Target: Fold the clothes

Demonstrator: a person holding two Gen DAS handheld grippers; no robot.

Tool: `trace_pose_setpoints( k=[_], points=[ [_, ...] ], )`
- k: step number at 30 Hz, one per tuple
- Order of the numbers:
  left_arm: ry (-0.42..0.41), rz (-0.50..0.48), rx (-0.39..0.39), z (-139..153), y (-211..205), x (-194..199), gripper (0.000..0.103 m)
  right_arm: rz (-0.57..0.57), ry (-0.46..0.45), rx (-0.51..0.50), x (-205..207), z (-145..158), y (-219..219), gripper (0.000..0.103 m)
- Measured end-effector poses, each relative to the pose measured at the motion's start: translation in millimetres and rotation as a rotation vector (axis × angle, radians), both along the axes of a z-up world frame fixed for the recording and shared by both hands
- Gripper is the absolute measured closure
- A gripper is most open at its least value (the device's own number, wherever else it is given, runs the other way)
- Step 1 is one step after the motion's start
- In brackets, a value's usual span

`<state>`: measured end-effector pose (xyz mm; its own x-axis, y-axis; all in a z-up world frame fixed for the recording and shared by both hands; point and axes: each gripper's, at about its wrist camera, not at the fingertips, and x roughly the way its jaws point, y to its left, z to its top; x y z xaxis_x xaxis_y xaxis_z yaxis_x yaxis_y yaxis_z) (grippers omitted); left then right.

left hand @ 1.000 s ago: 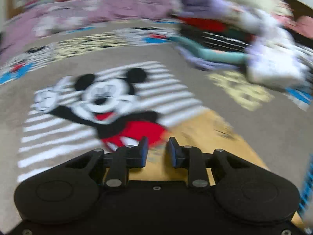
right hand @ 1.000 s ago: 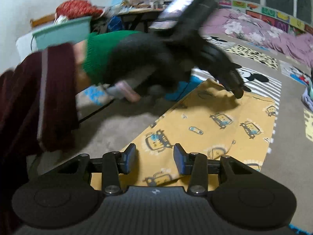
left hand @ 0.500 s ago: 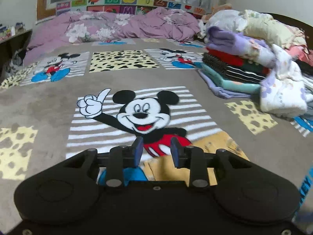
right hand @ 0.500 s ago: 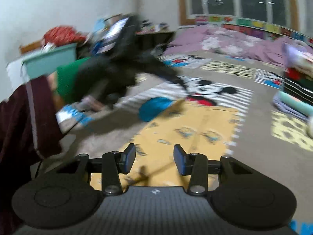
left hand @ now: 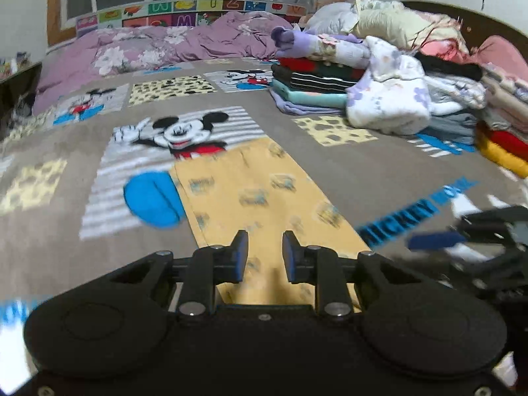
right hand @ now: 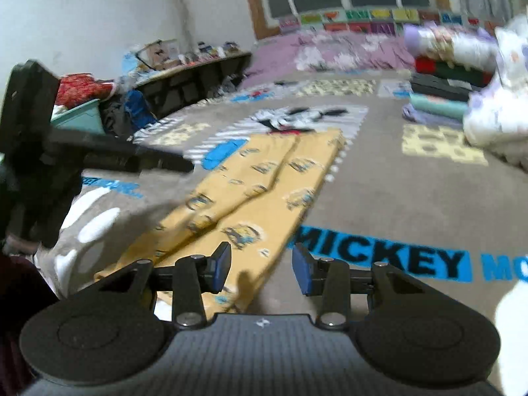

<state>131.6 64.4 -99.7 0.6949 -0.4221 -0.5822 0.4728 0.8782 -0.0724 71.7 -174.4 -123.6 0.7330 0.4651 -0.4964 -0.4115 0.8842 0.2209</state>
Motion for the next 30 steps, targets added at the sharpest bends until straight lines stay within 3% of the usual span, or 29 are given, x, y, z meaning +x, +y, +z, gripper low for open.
trace_pose_setpoints(
  k=[2, 4, 6, 9, 11, 12, 14, 19, 24, 26, 28, 29, 30],
  points=[
    [0.032, -0.022, -0.026, -13.1, -0.6, -11.4, 0.081, 0.039, -0.059, -0.002, -10.1, 3.0, 9.8, 0.061],
    [0.094, 0.001, 0.054, -37.4, -5.6, -10.5, 0.082, 0.076, -0.017, -0.074, -5.1, -12.2, 24.6, 0.065],
    [0.108, 0.012, 0.034, -45.1, -0.6, -12.6, 0.081, 0.105, 0.041, -0.152, -0.3, -33.5, 35.6, 0.063],
    [0.069, 0.12, -0.081, -26.6, 22.3, -23.4, 0.076, 0.081, 0.017, -0.101, -12.0, -27.3, 24.4, 0.065],
    [0.104, 0.186, -0.188, -23.8, 40.3, -28.3, 0.061, 0.074, -0.014, -0.063, -22.0, -18.3, 14.6, 0.064],
    [0.133, 0.222, -0.236, -25.3, 47.5, -30.7, 0.061, 0.053, -0.005, -0.039, -24.9, -16.7, 8.2, 0.063],
    [0.181, 0.271, -0.304, -30.0, 55.3, -35.1, 0.057, 0.002, 0.059, 0.045, -25.1, -20.8, -6.1, 0.063],
    [0.335, 0.354, -0.436, -48.5, 63.2, -39.0, 0.056, -0.093, 0.3, 0.389, -7.7, -48.6, -34.3, 0.061],
    [0.39, 0.363, -0.556, -59.6, 61.6, -36.9, 0.058, -0.121, 0.42, 0.62, 7.5, -72.1, -27.8, 0.062],
    [0.403, 0.377, -0.577, -63.9, 59.2, -35.0, 0.072, -0.145, 0.434, 0.673, 15.1, -78.5, -22.0, 0.065],
    [0.407, 0.4, -0.58, -66.4, 58.4, -35.8, 0.085, -0.197, 0.453, 0.73, 19.9, -88.8, -21.4, 0.094],
    [0.404, 0.407, -0.584, -65.5, 58.2, -37.9, 0.094, -0.227, 0.468, 0.765, 21.0, -95.9, -22.7, 0.097],
    [0.396, 0.408, -0.594, -62.3, 57.2, -41.9, 0.096, -0.229, 0.463, 0.783, 20.0, -98.9, -23.1, 0.096]
  ],
)
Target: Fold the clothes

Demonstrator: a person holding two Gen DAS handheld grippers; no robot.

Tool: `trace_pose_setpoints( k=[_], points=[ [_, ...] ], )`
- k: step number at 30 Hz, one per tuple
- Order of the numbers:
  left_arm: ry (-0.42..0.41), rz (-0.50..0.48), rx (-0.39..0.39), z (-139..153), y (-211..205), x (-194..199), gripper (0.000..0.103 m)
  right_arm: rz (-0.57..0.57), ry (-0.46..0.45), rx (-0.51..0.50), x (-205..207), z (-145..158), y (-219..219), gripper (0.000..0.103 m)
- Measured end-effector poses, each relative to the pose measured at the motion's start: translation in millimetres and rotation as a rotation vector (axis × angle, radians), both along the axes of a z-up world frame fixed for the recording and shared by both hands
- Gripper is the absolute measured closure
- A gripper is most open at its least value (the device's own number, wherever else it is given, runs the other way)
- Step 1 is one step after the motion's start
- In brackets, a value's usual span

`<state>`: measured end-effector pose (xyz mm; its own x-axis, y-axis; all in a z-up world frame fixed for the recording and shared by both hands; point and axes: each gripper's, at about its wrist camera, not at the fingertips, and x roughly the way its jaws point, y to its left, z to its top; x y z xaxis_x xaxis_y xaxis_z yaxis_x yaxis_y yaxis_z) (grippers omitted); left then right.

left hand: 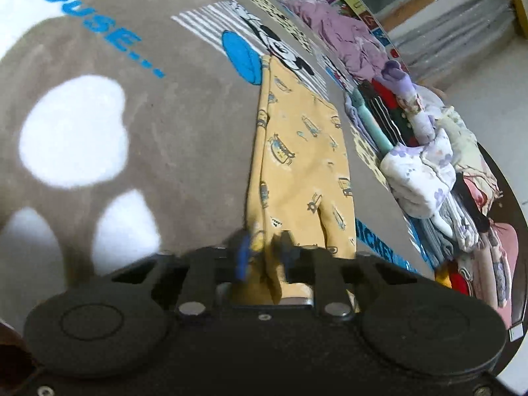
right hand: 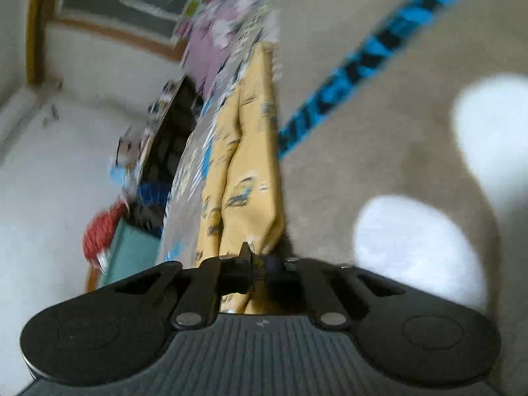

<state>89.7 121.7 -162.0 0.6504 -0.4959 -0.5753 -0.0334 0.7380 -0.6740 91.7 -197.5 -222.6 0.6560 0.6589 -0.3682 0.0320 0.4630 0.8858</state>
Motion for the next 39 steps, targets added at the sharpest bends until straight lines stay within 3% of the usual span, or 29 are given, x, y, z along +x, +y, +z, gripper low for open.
trace_pose_setpoints(
  k=[5, 9, 10, 13, 17, 21, 27, 32, 36, 38, 39],
  points=[
    [-0.03, 0.009, -0.05, 12.7, -7.8, -20.5, 0.099, 0.016, -0.053, -0.034, -7.3, 25.5, -10.5, 0.094],
    [0.084, -0.058, 0.013, -4.1, -20.3, -20.2, 0.094, 0.095, 0.029, -0.139, -8.6, 23.9, -20.1, 0.09],
    [0.074, -0.056, 0.019, 0.3, -17.4, -20.1, 0.089, 0.108, 0.047, -0.142, -12.2, 19.9, -23.1, 0.09],
    [-0.011, -0.014, 0.076, 18.0, -8.8, -22.2, 0.056, 0.09, -0.006, -0.154, -28.0, 22.9, -34.0, 0.084],
    [-0.062, -0.005, 0.124, 18.7, -6.0, -15.3, 0.057, 0.033, -0.097, -0.218, -25.7, 34.1, -44.7, 0.081],
    [-0.116, -0.019, 0.222, 23.2, -12.8, -1.0, 0.057, 0.034, -0.145, -0.284, -9.0, 39.9, -48.2, 0.081],
    [-0.157, -0.01, 0.249, 30.6, -10.2, 38.8, 0.057, 0.076, -0.166, -0.329, 16.4, 50.9, -52.2, 0.081],
    [-0.165, -0.019, 0.214, 31.9, -5.3, 84.1, 0.057, 0.096, -0.211, -0.357, 61.9, 67.4, -56.2, 0.081],
    [-0.134, -0.034, 0.202, 24.0, -2.5, 128.0, 0.057, 0.101, -0.191, -0.314, 117.2, 68.1, -56.3, 0.081],
    [-0.112, -0.045, 0.187, 18.8, 0.2, 148.2, 0.057, 0.102, -0.174, -0.29, 142.5, 62.8, -55.4, 0.078],
    [-0.101, -0.052, 0.168, 15.7, 2.3, 158.4, 0.057, 0.104, -0.169, -0.291, 155.7, 59.9, -53.7, 0.069]
  ],
)
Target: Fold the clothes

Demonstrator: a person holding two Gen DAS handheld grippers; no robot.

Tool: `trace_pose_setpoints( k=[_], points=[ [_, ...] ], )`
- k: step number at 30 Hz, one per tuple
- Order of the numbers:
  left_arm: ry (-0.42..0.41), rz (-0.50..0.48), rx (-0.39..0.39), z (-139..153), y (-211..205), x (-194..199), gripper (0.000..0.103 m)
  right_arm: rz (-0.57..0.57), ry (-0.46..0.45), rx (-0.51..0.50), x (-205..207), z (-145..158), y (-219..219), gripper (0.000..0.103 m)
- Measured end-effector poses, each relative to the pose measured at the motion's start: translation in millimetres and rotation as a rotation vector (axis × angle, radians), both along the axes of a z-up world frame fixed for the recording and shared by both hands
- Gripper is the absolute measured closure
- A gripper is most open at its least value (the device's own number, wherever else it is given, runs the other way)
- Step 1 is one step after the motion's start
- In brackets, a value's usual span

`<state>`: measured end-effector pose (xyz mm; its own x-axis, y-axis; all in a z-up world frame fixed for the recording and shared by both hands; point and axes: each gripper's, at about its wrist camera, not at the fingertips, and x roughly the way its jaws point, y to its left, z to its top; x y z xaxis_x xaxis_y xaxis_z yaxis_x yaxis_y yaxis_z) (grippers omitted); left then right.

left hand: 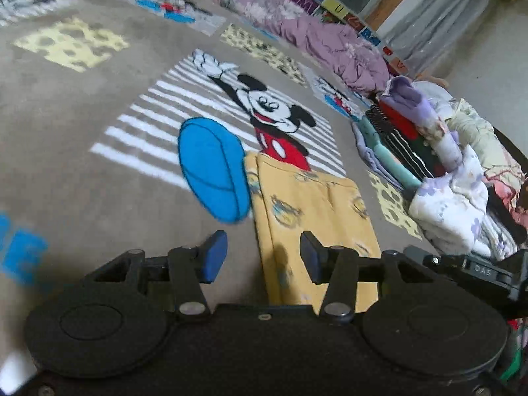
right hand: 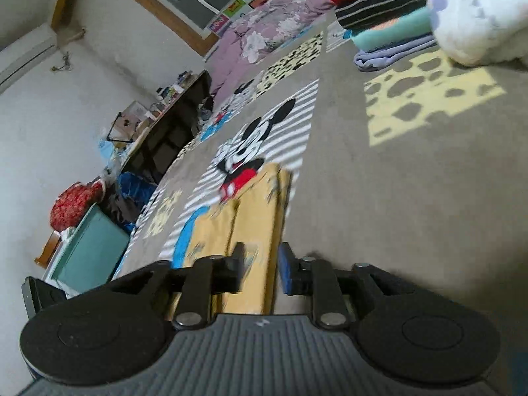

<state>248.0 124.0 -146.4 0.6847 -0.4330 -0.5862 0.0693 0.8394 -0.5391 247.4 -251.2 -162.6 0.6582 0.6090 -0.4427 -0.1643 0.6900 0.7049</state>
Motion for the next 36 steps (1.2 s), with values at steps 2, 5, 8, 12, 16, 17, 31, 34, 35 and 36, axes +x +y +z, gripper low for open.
trace_pose_setpoints(
  k=[2, 5, 8, 12, 16, 17, 31, 34, 35, 36],
  points=[
    [0.02, -0.021, -0.037, -5.7, 4.8, 19.4, 0.055, 0.012, 0.02, 0.017, 19.2, -9.2, 2.3, 0.066],
    [0.033, -0.065, -0.101, -10.8, 14.7, 43.5, 0.055, 0.034, 0.061, 0.092, 44.0, -27.7, 1.7, 0.065],
    [0.048, -0.101, -0.159, -15.3, 24.3, 64.3, 0.055, 0.056, 0.065, 0.154, 60.9, -37.1, -2.1, 0.067],
    [0.051, -0.157, -0.173, -17.7, 26.0, 87.7, 0.056, 0.093, 0.102, 0.198, 83.0, -41.5, -3.2, 0.072],
    [0.049, -0.212, -0.174, -19.1, 22.9, 103.9, 0.057, 0.135, 0.117, 0.187, 98.3, -39.5, 3.0, 0.072],
    [0.047, -0.224, -0.17, -19.2, 21.3, 106.3, 0.058, 0.145, 0.117, 0.188, 102.3, -39.4, 4.3, 0.072],
    [-0.156, -0.295, -0.143, 12.3, 8.6, 85.6, 0.093, 0.14, 0.034, 0.194, 94.8, -20.1, 6.9, 0.092],
    [-0.237, -0.302, -0.132, 29.0, 6.4, 63.7, 0.093, 0.142, -0.066, 0.175, 71.9, 2.0, 6.6, 0.092],
    [-0.263, -0.306, -0.122, 34.0, 5.8, 54.5, 0.093, 0.148, -0.097, 0.166, 67.1, 10.1, 6.5, 0.092],
    [-0.288, -0.309, -0.107, 39.1, 5.0, 44.8, 0.093, 0.154, -0.128, 0.159, 58.7, 17.5, 6.4, 0.092]
  ],
)
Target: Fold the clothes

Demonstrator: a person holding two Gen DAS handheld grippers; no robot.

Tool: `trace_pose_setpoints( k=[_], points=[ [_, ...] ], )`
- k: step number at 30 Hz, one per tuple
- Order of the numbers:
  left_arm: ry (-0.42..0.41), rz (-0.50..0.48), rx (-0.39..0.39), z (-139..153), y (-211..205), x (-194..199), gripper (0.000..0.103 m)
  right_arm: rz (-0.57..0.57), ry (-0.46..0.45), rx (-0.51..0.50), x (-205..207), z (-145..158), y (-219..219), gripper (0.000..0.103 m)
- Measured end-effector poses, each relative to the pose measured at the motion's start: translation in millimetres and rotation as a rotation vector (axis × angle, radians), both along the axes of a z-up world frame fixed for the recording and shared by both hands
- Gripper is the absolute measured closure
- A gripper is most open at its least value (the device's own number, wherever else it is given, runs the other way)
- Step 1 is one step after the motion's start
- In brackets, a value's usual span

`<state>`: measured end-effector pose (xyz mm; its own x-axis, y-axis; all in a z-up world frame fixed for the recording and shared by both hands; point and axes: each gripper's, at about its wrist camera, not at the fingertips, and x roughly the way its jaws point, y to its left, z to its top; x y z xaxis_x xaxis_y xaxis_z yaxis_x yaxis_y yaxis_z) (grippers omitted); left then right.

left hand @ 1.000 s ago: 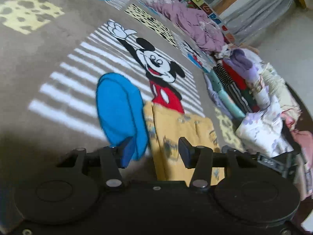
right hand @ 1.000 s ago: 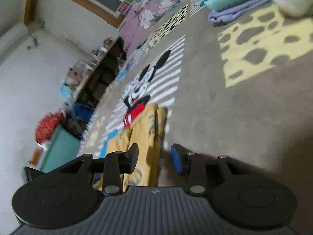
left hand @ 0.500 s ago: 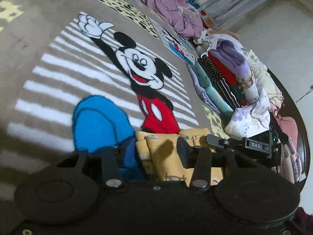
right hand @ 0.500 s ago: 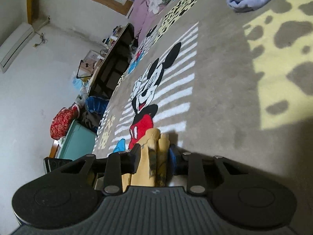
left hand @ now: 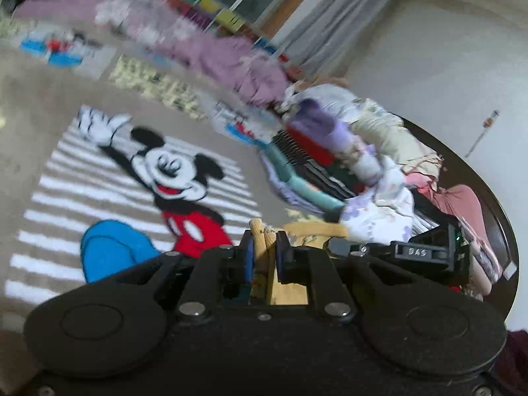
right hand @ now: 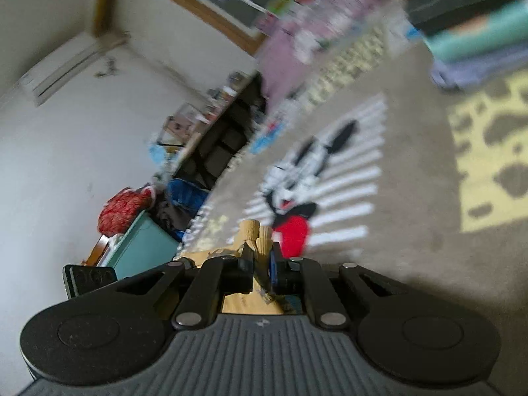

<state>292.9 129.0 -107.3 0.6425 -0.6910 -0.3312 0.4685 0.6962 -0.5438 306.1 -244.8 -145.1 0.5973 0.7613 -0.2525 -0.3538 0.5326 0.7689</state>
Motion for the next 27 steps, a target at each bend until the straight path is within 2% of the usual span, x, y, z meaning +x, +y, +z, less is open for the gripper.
trace_pose_setpoints(
  k=[7, 11, 13, 16, 19, 27],
  points=[
    [-0.153, 0.002, 0.061, 24.9, 2.5, -77.1, 0.093, 0.007, -0.201, -0.075, -71.7, 49.6, -0.5, 0.092],
    [-0.225, -0.008, 0.132, 32.5, -5.9, -127.7, 0.093, 0.017, -0.289, -0.141, -115.4, 65.8, 1.8, 0.092],
    [-0.26, -0.019, 0.2, 34.7, -12.3, -153.8, 0.093, 0.02, -0.335, -0.192, -138.9, 69.2, 4.7, 0.092],
    [-0.284, -0.032, 0.272, 30.4, -20.7, -188.8, 0.092, 0.039, -0.414, -0.316, -179.8, 69.8, 10.6, 0.092],
    [-0.292, -0.056, 0.341, 18.7, -27.9, -217.0, 0.093, 0.058, -0.46, -0.391, -214.7, 64.5, 15.7, 0.092],
    [-0.315, -0.134, 0.532, -6.5, -49.4, -260.7, 0.092, 0.136, -0.615, -0.689, -286.8, 38.5, 38.4, 0.092]
  ],
)
